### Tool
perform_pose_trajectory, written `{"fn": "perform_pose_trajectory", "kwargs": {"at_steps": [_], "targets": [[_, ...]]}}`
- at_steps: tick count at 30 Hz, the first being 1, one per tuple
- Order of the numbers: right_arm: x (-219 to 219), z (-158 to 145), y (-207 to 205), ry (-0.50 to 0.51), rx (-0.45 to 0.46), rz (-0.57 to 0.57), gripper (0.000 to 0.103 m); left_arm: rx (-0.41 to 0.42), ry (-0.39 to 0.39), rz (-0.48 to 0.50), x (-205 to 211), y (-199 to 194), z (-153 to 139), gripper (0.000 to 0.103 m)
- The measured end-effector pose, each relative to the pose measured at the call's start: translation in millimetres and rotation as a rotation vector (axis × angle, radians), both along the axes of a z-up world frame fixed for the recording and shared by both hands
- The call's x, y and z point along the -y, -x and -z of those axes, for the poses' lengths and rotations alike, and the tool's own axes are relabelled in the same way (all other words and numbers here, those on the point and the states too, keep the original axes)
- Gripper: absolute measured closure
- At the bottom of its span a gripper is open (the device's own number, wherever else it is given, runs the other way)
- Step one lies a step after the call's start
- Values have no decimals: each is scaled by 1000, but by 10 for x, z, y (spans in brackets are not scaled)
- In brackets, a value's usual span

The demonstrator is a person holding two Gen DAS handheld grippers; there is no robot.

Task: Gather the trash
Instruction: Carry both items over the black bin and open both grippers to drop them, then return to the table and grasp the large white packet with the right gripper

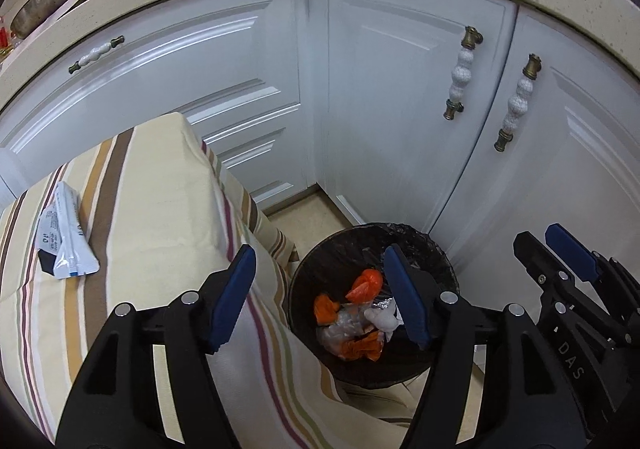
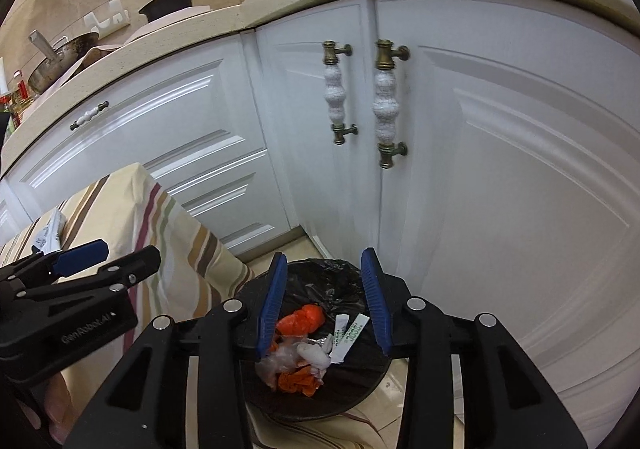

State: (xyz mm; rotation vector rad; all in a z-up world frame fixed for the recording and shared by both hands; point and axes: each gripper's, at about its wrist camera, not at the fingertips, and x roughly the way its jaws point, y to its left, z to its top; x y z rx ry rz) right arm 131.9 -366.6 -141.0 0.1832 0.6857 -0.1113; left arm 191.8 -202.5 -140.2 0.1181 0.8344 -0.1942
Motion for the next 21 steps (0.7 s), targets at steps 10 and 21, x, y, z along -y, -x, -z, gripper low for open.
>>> {"fn": "perform_pose_trajectory", "kwargs": {"at_steps": [10,21], "targets": [[-551,-214,-52,-15,33,-106,64,38,11,-100,-690,201,-234,38],[-1457,-403,-191,-5,58,-286,64,53,-3,-297,-1819,403,-361,38]]}}
